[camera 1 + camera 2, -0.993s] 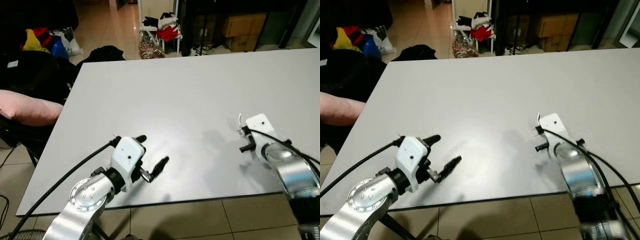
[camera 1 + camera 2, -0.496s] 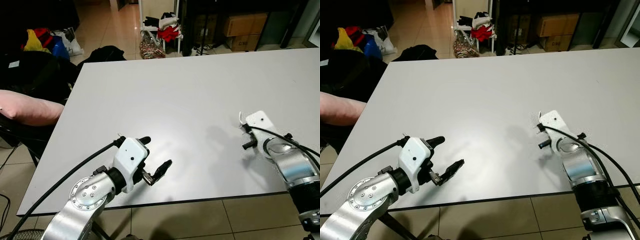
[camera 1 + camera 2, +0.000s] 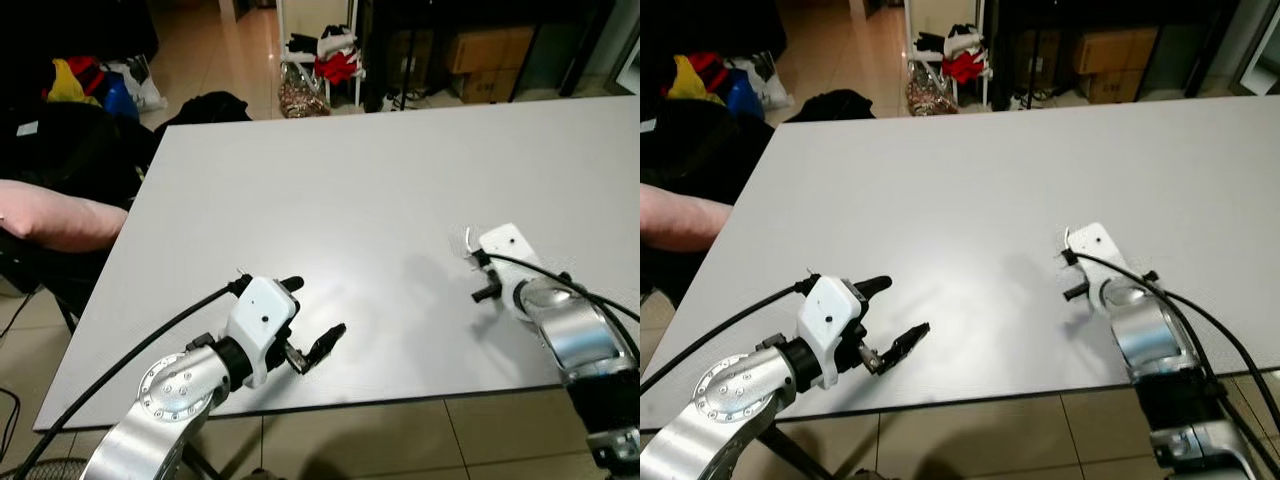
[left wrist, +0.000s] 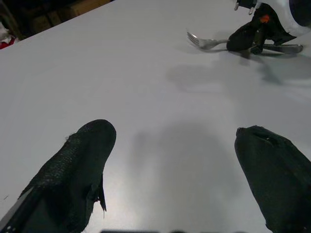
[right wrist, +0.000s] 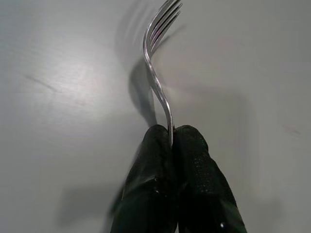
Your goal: Setting the table
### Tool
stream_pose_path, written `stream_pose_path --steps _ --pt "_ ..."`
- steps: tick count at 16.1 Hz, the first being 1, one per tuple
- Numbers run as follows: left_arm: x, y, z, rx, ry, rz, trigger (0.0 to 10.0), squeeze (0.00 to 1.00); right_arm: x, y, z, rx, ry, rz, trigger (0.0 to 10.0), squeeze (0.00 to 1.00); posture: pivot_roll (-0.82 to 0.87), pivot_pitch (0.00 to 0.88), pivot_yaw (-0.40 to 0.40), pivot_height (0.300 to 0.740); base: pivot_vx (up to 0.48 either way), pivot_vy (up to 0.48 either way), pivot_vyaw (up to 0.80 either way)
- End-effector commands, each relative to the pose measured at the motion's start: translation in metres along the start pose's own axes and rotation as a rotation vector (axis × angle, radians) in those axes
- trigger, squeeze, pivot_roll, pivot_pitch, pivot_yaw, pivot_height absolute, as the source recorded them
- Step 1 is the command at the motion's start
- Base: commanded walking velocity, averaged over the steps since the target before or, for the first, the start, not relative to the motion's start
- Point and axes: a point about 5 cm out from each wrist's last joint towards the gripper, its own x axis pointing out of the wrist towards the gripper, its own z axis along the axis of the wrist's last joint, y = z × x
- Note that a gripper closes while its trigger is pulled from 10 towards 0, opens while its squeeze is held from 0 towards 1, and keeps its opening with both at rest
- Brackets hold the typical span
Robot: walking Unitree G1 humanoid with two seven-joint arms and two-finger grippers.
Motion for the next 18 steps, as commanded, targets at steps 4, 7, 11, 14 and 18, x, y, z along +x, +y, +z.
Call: stream_pose_path --steps 4,7,11,14,18 --pt "-0.0001 0.0011 0.0001 0.006 0.010 -0.019 10.0 0.00 0.0003 0.0048 -0.0045 0.031 0.038 0.017 10.0 0.00 -0.17 0.000 0.070 0.740 0.000 0.000 0.00" --pt "-0.0002 0.0018 -0.0004 0.013 0.016 -0.023 10.0 0.00 -0.0008 0.0051 -0.0050 0.051 0.052 0.016 10.0 0.11 -0.17 0.000 0.069 0.740 0.000 0.000 0.00" --pt "-0.0002 0.0031 -0.0002 0.017 0.016 -0.021 10.0 0.00 -0.0006 0.0065 -0.0040 0.066 0.056 0.013 10.0 1.00 -0.17 0.000 0.068 0.740 0.000 0.000 0.00" --pt "-0.0006 0.0043 -0.0003 0.022 0.017 -0.021 10.0 0.00 -0.0004 0.0071 -0.0032 0.074 0.059 0.009 10.0 1.00 -0.17 0.000 0.070 0.740 0.000 0.000 0.00" --pt "0.0006 0.0062 -0.0002 0.036 0.018 -0.032 10.0 0.00 -0.0032 0.0074 0.0006 0.099 0.054 0.003 10.0 1.00 -0.18 0.000 0.073 0.740 0.000 0.000 0.00"
